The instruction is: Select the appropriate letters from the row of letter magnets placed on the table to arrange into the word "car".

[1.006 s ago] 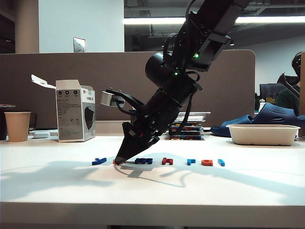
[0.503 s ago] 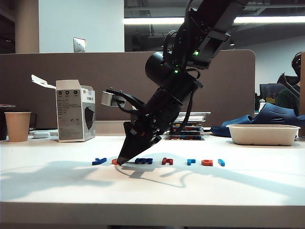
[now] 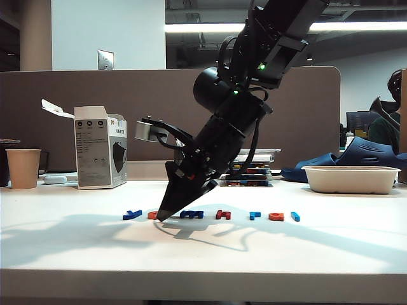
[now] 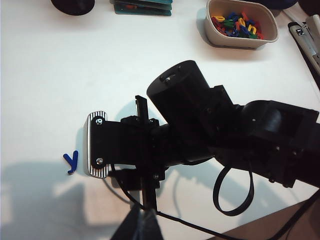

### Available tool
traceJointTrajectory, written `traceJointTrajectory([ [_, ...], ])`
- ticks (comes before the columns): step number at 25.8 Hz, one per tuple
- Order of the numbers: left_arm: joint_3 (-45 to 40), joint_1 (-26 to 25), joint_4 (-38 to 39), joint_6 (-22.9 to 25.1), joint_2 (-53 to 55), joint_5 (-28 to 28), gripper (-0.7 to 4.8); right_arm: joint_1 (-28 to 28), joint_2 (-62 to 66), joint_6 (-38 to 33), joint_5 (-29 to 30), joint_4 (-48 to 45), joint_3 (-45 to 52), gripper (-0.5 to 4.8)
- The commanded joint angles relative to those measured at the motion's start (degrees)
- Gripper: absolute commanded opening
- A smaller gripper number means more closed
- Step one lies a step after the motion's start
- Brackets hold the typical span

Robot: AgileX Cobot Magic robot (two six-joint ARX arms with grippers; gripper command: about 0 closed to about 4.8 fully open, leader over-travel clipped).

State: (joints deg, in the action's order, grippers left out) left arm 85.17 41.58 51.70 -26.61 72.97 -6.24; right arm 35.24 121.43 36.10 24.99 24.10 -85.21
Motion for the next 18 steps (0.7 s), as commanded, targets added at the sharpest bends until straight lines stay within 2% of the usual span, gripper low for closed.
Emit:
traceJointTrajectory([
  [1, 0.35, 0.07, -0.39, 0.24, -0.15, -0.17, -0.06, 0.22, 0.31, -0.07, -0.68, 0.81, 0.35, 2.17],
  [18, 0.35, 0.07, -0.39, 0.24, -0.15, -0.17, -0.06, 1.53, 0.79, -4.15, -0.72, -2.56, 0.35, 2.25],
])
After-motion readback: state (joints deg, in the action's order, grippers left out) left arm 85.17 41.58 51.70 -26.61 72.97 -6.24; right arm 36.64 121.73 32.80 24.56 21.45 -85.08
